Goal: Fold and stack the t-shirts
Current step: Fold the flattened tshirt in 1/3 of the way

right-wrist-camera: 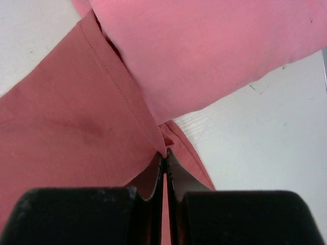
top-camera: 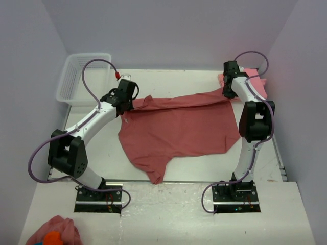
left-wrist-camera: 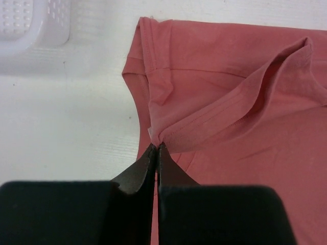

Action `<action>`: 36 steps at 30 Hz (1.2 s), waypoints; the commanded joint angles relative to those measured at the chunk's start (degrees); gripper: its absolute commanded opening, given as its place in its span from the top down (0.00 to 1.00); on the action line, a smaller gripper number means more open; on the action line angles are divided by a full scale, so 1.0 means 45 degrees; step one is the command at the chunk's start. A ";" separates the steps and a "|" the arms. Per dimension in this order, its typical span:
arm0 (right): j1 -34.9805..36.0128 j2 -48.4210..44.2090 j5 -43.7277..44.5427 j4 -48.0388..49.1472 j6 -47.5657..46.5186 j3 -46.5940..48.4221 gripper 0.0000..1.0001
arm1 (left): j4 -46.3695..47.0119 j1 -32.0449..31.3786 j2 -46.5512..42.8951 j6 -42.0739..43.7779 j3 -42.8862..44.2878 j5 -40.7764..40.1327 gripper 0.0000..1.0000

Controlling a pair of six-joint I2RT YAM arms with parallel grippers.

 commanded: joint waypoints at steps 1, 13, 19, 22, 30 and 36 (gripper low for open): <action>-0.0068 -0.0915 0.0430 0.0061 0.0335 -0.0194 1.00 | -0.0175 -0.0151 -0.0619 -0.0488 -0.0235 -0.0281 1.00; -0.0068 -0.0739 0.0371 -0.0153 0.0355 -0.0098 1.00 | -0.0605 -0.0386 -0.0736 -0.0918 -0.0996 -0.0652 1.00; -0.0049 -0.0837 0.0391 -0.0329 0.0569 -0.0292 1.00 | -0.0840 -0.0464 -0.0990 -0.1230 -0.1212 -0.0633 1.00; -0.0049 -0.0915 0.0313 -0.0329 0.0608 -0.0449 1.00 | -0.1035 -0.0600 -0.1049 -0.1445 -0.1309 -0.0729 1.00; -0.0049 -0.1325 0.0313 -0.0368 0.0881 -0.1034 0.78 | -0.1231 -0.1225 -0.1907 -0.2460 -0.2052 -0.1297 0.96; -0.0030 -0.2649 0.0430 -0.0135 0.1253 -0.1736 0.39 | -0.1618 -0.1831 -0.2416 -0.3494 -0.2638 -0.1159 0.79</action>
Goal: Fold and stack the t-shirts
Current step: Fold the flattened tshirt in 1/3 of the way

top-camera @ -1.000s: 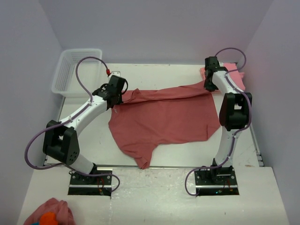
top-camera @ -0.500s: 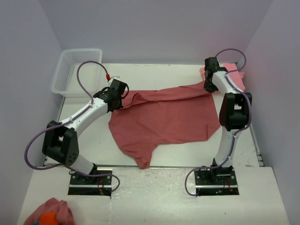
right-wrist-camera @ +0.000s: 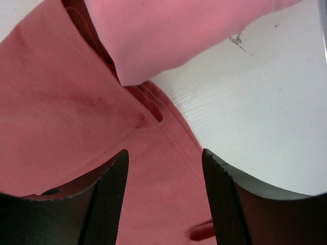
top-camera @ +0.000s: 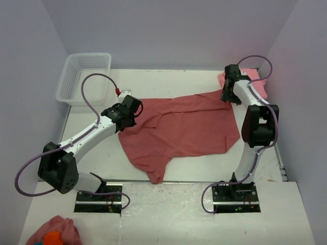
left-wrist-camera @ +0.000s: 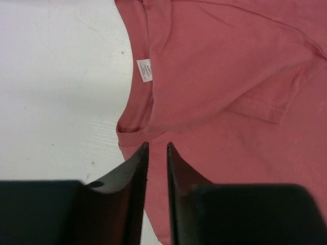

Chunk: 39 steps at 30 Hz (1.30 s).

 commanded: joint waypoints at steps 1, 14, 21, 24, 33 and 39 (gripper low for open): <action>0.0009 -0.1841 0.0372 0.0405 0.0364 -0.0300 0.39 | -0.0388 -0.0311 -0.0449 -0.1271 -0.0287 -0.0407 0.72; 0.0556 -0.1902 -0.2144 0.0698 -0.0280 0.1066 1.00 | -0.0680 -0.0800 0.2392 -0.1491 0.2871 -0.1775 1.00; 0.1337 -0.2272 -0.2422 0.1246 -0.0827 0.0891 1.00 | 0.0235 0.0663 0.5076 -0.0433 0.5414 0.0176 1.00; 0.1435 -0.2623 -0.2557 0.1343 -0.0827 0.0638 1.00 | 0.0763 0.1366 0.5682 -0.0179 0.5435 0.0724 1.00; 0.1591 -0.3425 -0.2558 0.1890 -0.0866 0.0051 1.00 | 0.1468 0.2735 0.7128 0.0427 0.5767 0.3792 1.00; 0.1591 -0.3776 -0.2597 0.1968 -0.0788 -0.0086 1.00 | 0.1507 0.3321 0.7811 0.0329 0.5767 0.4495 1.00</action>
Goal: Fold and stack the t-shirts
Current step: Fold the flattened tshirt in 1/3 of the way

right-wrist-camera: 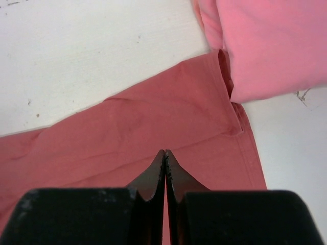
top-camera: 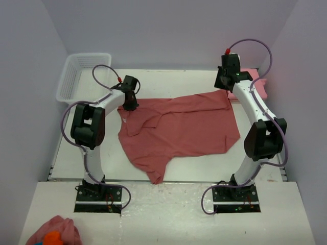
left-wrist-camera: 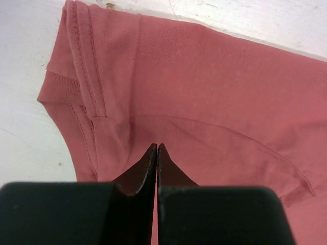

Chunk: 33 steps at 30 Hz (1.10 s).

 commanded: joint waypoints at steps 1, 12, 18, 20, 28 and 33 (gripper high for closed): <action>0.0052 -0.0799 -0.0115 0.0501 -0.0065 -0.0202 1.00 | 0.0332 0.0533 0.0540 0.0242 0.0531 0.0935 1.00; 0.0032 -0.0859 -0.0232 0.0521 -0.0025 -0.0262 1.00 | -0.0645 0.1744 0.1636 0.0027 0.0941 0.0448 1.00; 0.0071 -0.0625 -0.0291 0.0424 -0.0025 -0.0105 1.00 | -0.0997 0.2213 0.2202 0.0241 0.1839 -0.0021 1.00; 0.0052 -0.0449 -0.0271 0.0327 -0.0084 0.0031 1.00 | -0.1075 0.2350 0.2359 0.0281 0.2072 0.0096 1.00; 0.0091 -0.0116 -0.0369 0.0287 -0.0006 -0.0007 1.00 | -0.1036 0.2761 0.2165 0.0495 0.2231 -0.0119 1.00; 0.0208 -0.0292 0.0118 0.0190 0.0033 -0.0417 1.00 | -0.0763 0.2741 0.1268 0.0690 0.1996 -0.0119 1.00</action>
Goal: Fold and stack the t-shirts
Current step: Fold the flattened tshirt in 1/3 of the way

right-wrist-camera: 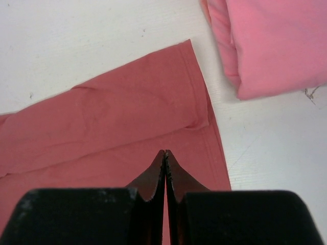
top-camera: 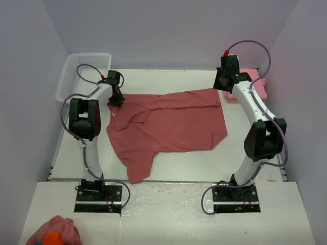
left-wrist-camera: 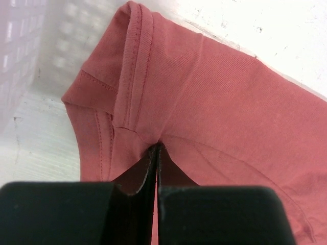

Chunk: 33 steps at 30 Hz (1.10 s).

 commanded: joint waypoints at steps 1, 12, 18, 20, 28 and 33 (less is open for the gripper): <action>0.0116 -0.0214 0.0522 -0.0082 0.0024 -0.0208 1.00 | -0.0151 0.0123 -0.0837 0.0594 -0.0049 -0.0575 1.00; 0.0213 -0.1833 0.0992 -0.2091 0.1603 -0.1692 0.49 | -0.0694 -0.1047 -0.3139 0.1180 0.1414 -0.0888 0.88; 0.0330 -0.3554 0.0446 -0.2679 0.2912 -0.4464 0.48 | -0.1771 -0.2824 -0.6083 -0.0435 0.0386 -0.0404 0.97; 0.0505 -0.3613 0.0678 -0.2972 0.3167 -0.5265 0.50 | -0.1519 -0.3156 -0.7761 -0.0986 -0.1760 0.0610 1.00; 0.1248 -0.3361 0.0524 -0.2427 0.4651 -0.7669 0.63 | -0.1867 -0.3607 -1.1560 -0.0872 -0.5108 0.0831 1.00; 0.1463 -0.2385 0.1030 -0.2368 0.4965 -0.7515 0.63 | -0.2357 -0.3607 -1.2400 -0.0520 -0.5243 0.0675 1.00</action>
